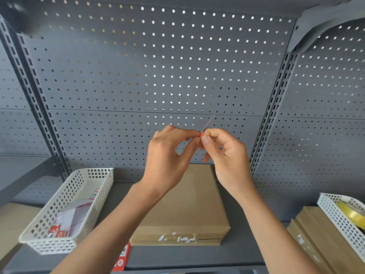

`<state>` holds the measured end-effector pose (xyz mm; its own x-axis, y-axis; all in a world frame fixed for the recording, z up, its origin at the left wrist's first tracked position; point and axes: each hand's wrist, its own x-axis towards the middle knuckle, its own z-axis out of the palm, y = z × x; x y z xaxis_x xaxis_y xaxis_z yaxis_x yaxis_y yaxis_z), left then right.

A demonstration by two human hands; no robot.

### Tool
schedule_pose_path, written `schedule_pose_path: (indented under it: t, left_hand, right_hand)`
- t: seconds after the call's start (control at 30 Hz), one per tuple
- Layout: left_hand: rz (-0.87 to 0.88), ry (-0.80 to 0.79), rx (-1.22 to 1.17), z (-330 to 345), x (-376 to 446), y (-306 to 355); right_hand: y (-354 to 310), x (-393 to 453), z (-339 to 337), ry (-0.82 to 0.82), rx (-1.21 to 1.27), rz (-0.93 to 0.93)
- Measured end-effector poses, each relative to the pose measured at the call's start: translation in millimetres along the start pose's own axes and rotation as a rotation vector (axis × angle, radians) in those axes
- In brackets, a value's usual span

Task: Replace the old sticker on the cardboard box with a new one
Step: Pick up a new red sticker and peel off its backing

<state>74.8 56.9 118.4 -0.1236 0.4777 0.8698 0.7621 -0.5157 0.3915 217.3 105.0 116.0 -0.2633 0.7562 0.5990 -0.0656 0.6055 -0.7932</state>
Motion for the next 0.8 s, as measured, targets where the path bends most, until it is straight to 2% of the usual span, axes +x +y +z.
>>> schedule_pose_path:
  t: [0.17, 0.47, 0.8]
  left_hand:
    - [0.056, -0.038, 0.047, -0.4, 1.4, -6.4]
    - [0.072, -0.031, 0.062, 2.4, -1.2, -11.6]
    - [0.070, -0.049, 0.049, -3.9, -1.2, -5.4]
  right_hand:
    - [0.5, 0.9, -0.8, -0.002, -0.104, -0.045]
    - [-0.6, 1.1, -1.6, 0.016, -0.089, 0.007]
    - [-2.8, -5.6, -2.8, -0.010, -0.198, -0.065]
